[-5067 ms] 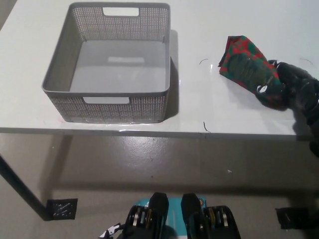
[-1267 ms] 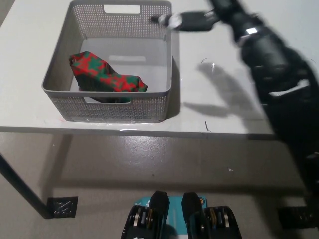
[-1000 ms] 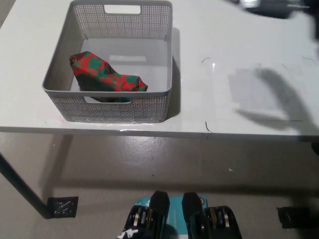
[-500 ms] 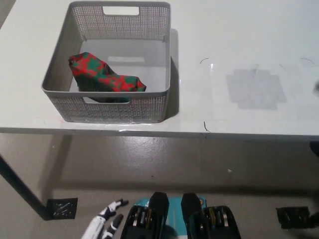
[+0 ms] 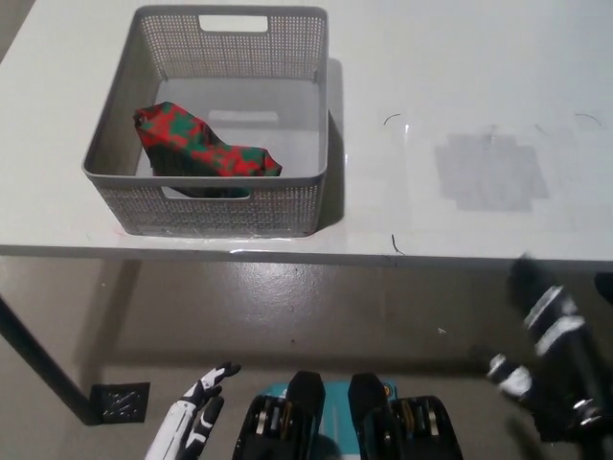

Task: Use the right hand to pick up a bag of coffee beans on the right hand side and place it into a container on the left hand side

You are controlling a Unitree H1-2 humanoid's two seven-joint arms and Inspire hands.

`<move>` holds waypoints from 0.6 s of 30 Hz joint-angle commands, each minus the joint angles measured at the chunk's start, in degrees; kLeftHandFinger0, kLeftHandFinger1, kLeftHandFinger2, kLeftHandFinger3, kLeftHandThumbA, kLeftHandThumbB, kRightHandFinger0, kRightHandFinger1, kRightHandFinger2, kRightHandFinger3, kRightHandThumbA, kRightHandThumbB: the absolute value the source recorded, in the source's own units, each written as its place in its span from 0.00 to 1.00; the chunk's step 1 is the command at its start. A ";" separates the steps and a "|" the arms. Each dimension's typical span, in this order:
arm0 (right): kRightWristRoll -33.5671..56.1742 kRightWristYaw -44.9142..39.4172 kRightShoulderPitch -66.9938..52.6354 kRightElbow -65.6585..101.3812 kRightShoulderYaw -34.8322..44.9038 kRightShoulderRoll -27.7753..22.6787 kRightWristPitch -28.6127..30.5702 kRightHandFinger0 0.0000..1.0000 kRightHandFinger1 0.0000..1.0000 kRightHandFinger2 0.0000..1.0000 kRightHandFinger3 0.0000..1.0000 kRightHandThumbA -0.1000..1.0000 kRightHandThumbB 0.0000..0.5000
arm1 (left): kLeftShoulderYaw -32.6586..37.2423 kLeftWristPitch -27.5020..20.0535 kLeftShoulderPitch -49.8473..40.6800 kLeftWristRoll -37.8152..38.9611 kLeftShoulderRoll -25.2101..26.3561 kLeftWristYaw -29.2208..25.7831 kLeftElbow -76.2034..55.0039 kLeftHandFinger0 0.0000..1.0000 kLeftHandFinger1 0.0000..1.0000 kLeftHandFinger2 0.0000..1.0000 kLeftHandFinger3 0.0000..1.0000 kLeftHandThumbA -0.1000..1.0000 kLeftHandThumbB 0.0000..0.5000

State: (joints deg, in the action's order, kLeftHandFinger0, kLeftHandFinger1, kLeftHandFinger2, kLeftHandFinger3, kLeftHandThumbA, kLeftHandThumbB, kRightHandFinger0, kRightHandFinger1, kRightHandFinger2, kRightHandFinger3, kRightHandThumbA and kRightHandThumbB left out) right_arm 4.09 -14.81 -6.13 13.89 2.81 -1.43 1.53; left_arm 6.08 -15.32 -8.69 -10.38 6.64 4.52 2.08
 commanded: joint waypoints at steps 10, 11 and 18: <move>4.63 -1.95 -0.80 -23.89 -1.38 0.13 16.19 1.00 1.00 1.00 1.00 0.93 0.38 | -1.98 -5.31 2.14 2.81 -1.25 -1.65 1.58 1.00 1.00 1.00 1.00 1.00 0.96; 4.69 -2.12 -0.28 -24.78 -1.55 -0.03 16.29 1.00 1.00 1.00 1.00 0.93 0.38 | -2.05 -5.49 2.37 2.86 -1.38 -1.64 1.94 1.00 1.00 1.00 1.00 1.00 0.96; 2.38 -2.60 0.58 -29.01 -3.97 -1.28 16.66 1.00 1.00 1.00 1.00 0.96 0.43 | -2.72 -5.38 1.43 3.10 -1.68 -1.71 2.89 1.00 1.00 1.00 1.00 1.00 0.91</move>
State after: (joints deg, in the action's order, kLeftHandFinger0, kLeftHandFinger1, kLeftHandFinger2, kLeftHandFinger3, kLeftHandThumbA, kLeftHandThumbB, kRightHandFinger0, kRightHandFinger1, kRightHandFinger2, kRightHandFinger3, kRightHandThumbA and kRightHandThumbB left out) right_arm 6.38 -15.86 -6.39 -14.47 0.25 -2.16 13.34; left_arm 3.90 -18.06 -7.18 -8.32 5.07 3.84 4.96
